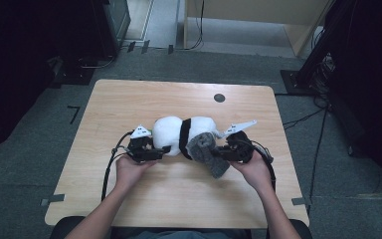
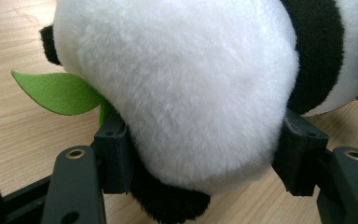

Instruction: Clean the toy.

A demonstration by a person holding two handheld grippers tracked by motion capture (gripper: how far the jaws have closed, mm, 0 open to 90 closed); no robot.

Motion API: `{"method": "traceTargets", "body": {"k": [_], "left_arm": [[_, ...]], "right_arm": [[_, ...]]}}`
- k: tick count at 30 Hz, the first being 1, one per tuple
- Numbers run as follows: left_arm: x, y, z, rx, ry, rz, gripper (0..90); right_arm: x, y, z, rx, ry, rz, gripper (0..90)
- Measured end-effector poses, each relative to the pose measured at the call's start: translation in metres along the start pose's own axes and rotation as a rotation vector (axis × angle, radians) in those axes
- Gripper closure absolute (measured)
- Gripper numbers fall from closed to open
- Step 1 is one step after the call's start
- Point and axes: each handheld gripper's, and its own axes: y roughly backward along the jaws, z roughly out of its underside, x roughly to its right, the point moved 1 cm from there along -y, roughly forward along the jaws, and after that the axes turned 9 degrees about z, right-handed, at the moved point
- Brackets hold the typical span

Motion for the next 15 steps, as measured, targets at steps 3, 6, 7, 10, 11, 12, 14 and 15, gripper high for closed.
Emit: {"method": "traceTargets", "body": {"k": [3, 6, 7, 10, 11, 12, 14, 15], "left_arm": [[0.000, 0.000, 0.000, 0.000, -0.001, 0.000, 33.4], [-0.001, 0.000, 0.000, 0.000, 0.000, 0.000, 33.3], [-0.001, 0.000, 0.000, 0.000, 0.001, 0.001, 33.4], [-0.001, 0.000, 0.000, 0.000, 0.003, 0.000, 33.4], [-0.001, 0.000, 0.000, 0.000, 0.003, 0.000, 33.5], [-0.001, 0.000, 0.000, 0.000, 0.003, 0.000, 33.5], [-0.001, 0.000, 0.000, 0.000, 0.004, -0.001, 33.5], [-0.001, 0.000, 0.000, 0.000, 0.003, -0.001, 33.5]], "right_arm": [[0.005, 0.004, 0.004, -0.009, -0.007, 0.022, 81.0], [0.008, 0.008, 0.006, -0.007, -0.006, 0.011, 81.6], [0.007, 0.008, 0.006, -0.003, -0.002, 0.001, 81.7], [0.002, 0.008, 0.003, 0.004, 0.010, -0.026, 81.8], [-0.001, 0.008, 0.002, 0.004, 0.014, -0.034, 81.8], [-0.003, 0.007, 0.001, 0.006, 0.023, -0.037, 81.8], [-0.009, 0.004, -0.002, 0.005, 0.039, -0.056, 81.9], [-0.011, 0.003, -0.004, 0.005, 0.044, -0.067, 81.9]]}}
